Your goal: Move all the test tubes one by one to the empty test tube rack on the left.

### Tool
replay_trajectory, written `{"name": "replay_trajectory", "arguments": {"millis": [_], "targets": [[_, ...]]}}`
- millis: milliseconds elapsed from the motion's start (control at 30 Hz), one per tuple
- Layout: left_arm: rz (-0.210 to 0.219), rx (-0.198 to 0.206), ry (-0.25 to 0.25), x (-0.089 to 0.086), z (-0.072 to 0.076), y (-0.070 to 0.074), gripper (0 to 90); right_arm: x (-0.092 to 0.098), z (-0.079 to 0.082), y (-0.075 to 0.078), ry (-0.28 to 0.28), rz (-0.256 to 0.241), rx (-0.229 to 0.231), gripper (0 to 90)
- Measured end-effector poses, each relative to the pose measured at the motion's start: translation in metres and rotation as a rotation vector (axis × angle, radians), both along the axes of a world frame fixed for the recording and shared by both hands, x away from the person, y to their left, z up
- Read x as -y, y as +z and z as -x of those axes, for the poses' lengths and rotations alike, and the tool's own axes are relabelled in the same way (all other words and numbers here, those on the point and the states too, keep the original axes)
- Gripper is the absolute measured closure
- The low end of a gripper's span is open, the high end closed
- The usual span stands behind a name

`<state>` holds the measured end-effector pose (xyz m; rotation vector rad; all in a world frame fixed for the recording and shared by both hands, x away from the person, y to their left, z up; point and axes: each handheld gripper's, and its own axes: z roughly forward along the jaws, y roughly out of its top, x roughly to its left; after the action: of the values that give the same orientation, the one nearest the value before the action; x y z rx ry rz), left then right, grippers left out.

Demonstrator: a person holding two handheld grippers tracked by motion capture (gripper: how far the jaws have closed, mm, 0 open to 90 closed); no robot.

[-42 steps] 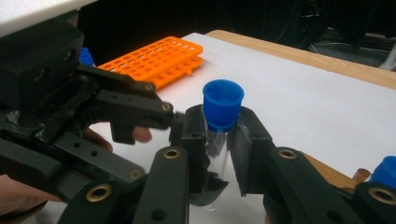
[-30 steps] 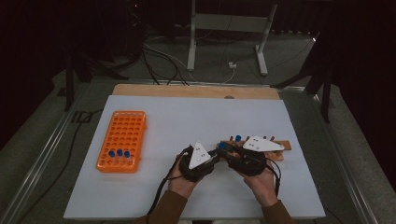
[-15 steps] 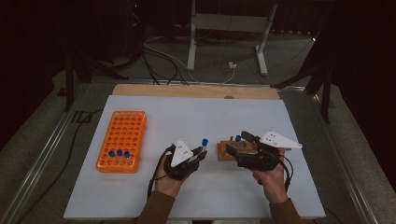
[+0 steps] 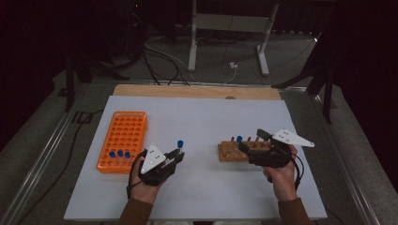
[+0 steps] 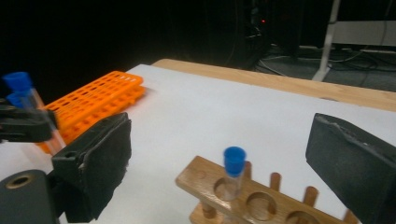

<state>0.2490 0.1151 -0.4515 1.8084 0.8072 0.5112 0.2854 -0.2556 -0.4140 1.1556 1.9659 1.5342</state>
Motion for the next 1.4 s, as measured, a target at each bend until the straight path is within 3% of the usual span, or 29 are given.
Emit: {"name": "replay_trajectory", "arguments": {"millis": [567,967,1400], "targets": [[-0.014,0.004,0.112,-0.069,0.024,-0.005,78.1,0.012,-0.002,-0.002,-0.046,0.000,0.001,3.5],[-0.019,-0.001,0.171,-0.101,0.034,-0.008,78.1,0.017,-0.002,-0.002,-0.060,-0.009,0.006,3.2],[-0.016,0.009,0.285,-0.138,0.041,-0.011,78.0,0.020,-0.002,-0.001,-0.073,-0.020,0.007,2.4]]}}
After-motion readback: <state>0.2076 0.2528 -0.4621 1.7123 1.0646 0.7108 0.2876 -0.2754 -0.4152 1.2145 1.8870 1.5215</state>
